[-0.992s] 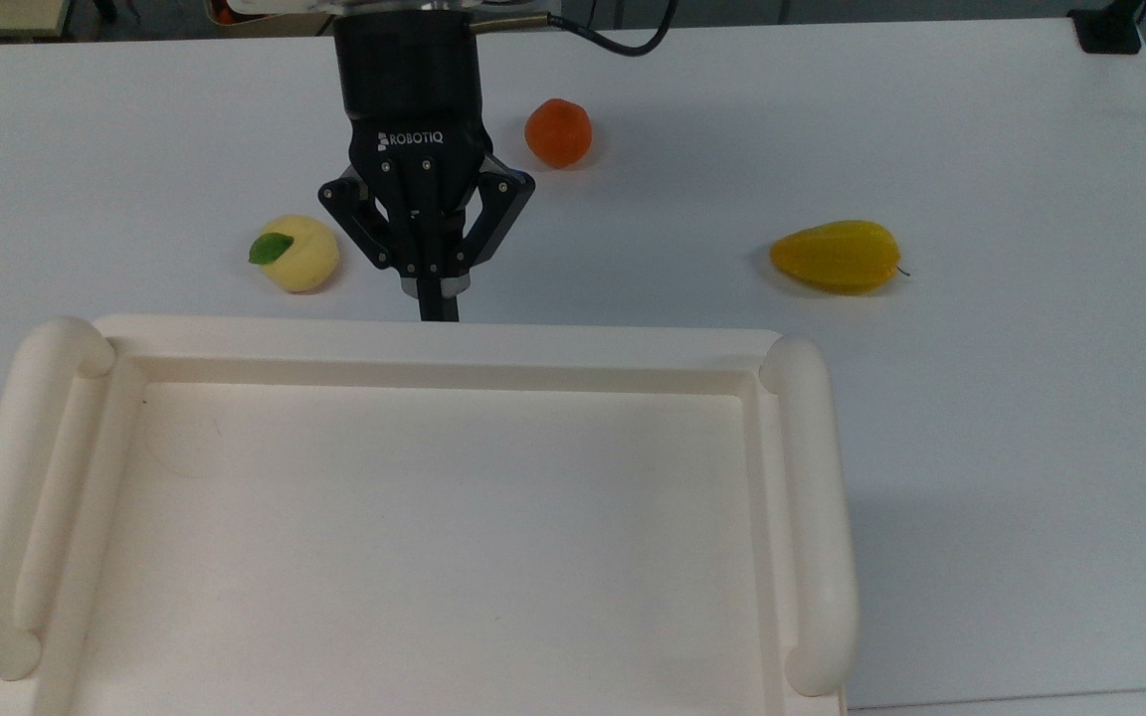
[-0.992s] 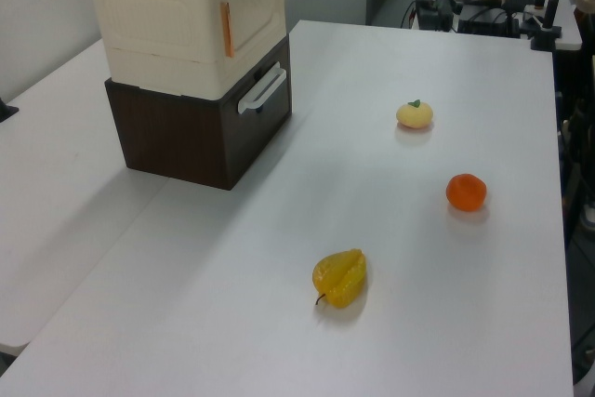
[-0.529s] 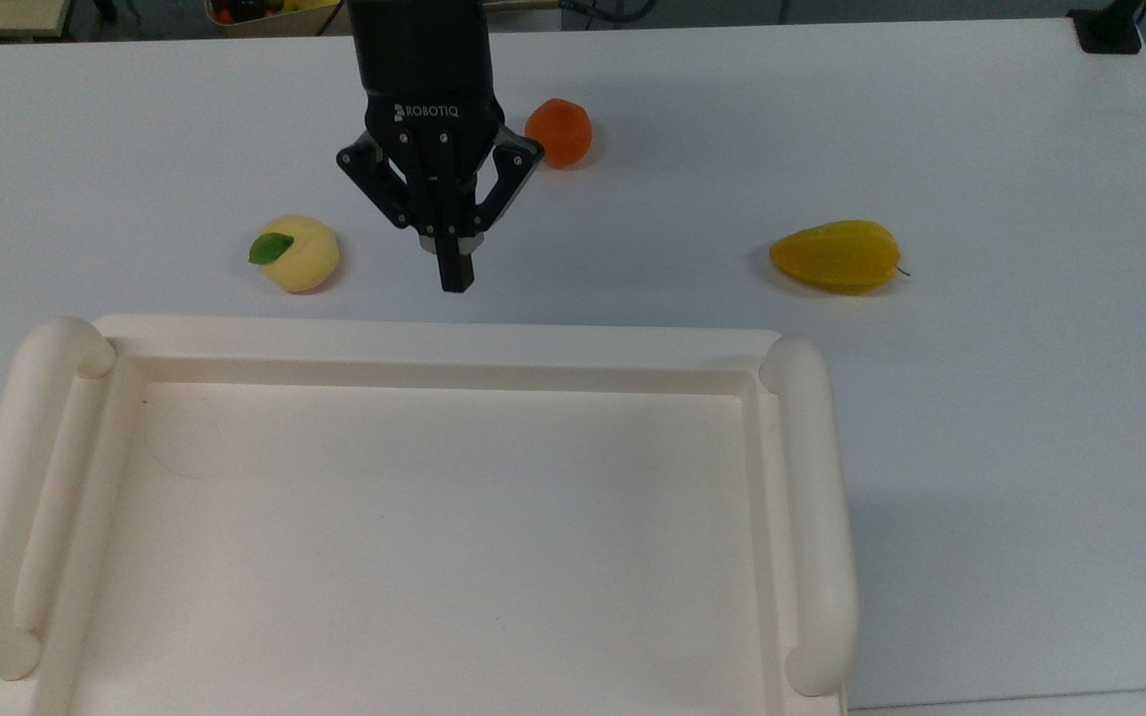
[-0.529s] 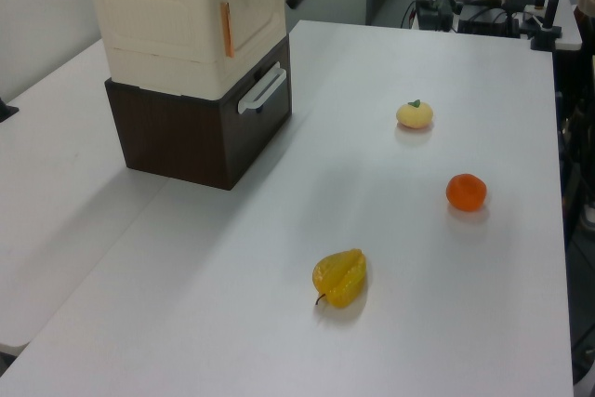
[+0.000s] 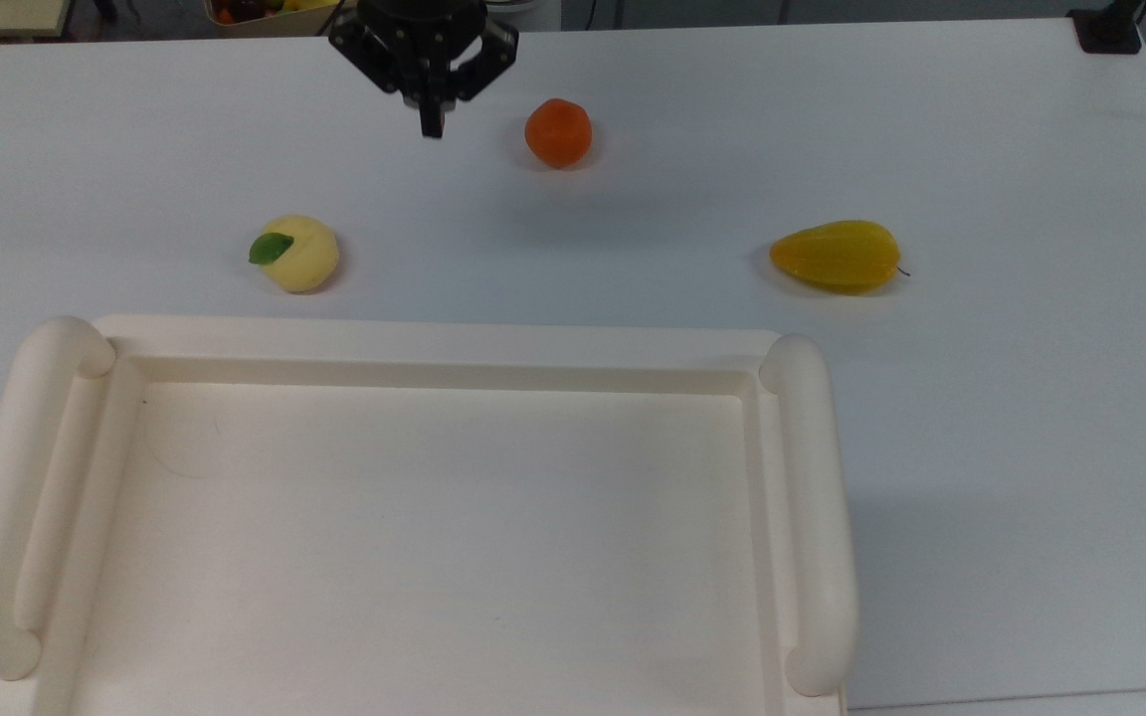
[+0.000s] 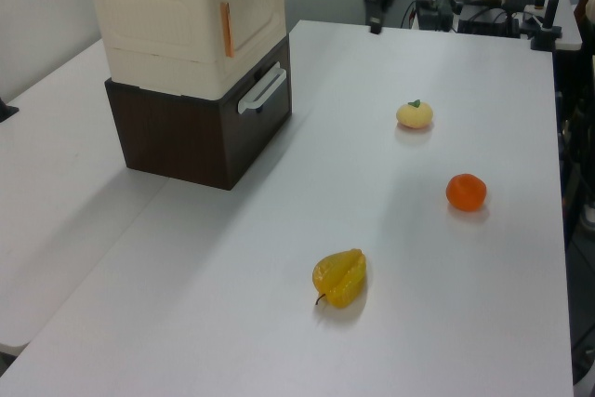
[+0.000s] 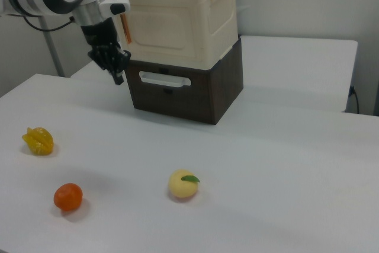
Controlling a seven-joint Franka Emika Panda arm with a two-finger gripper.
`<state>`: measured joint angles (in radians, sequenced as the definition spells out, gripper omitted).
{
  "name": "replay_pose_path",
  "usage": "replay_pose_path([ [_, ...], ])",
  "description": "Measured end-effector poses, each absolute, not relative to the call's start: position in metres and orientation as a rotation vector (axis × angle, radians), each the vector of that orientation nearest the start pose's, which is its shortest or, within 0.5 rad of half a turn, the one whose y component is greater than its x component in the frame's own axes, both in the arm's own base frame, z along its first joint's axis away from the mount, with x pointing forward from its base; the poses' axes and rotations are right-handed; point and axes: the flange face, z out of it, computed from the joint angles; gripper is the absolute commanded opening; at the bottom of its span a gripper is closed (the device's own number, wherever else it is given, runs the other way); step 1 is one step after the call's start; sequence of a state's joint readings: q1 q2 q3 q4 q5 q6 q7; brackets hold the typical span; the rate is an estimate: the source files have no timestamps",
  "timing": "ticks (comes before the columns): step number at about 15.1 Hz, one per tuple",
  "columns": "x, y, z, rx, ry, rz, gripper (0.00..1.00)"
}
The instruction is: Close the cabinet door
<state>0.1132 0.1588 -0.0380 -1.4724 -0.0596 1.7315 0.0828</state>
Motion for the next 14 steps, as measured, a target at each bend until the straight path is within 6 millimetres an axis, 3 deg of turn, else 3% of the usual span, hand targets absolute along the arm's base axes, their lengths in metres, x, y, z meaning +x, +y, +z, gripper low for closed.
replay_pose_path([
  [3, 0.594, 0.037, 0.599, -3.202, -0.065, -0.080, 0.00],
  [5, 0.582, 0.036, 0.597, -3.202, -0.076, -0.054, 0.06],
  [6, 0.577, 0.035, 0.596, -3.202, -0.076, -0.045, 0.14],
  [12, 0.567, 0.032, 0.595, -3.201, -0.071, -0.033, 0.97],
  [14, 0.566, 0.029, 0.596, -3.201, -0.062, -0.036, 1.00],
])
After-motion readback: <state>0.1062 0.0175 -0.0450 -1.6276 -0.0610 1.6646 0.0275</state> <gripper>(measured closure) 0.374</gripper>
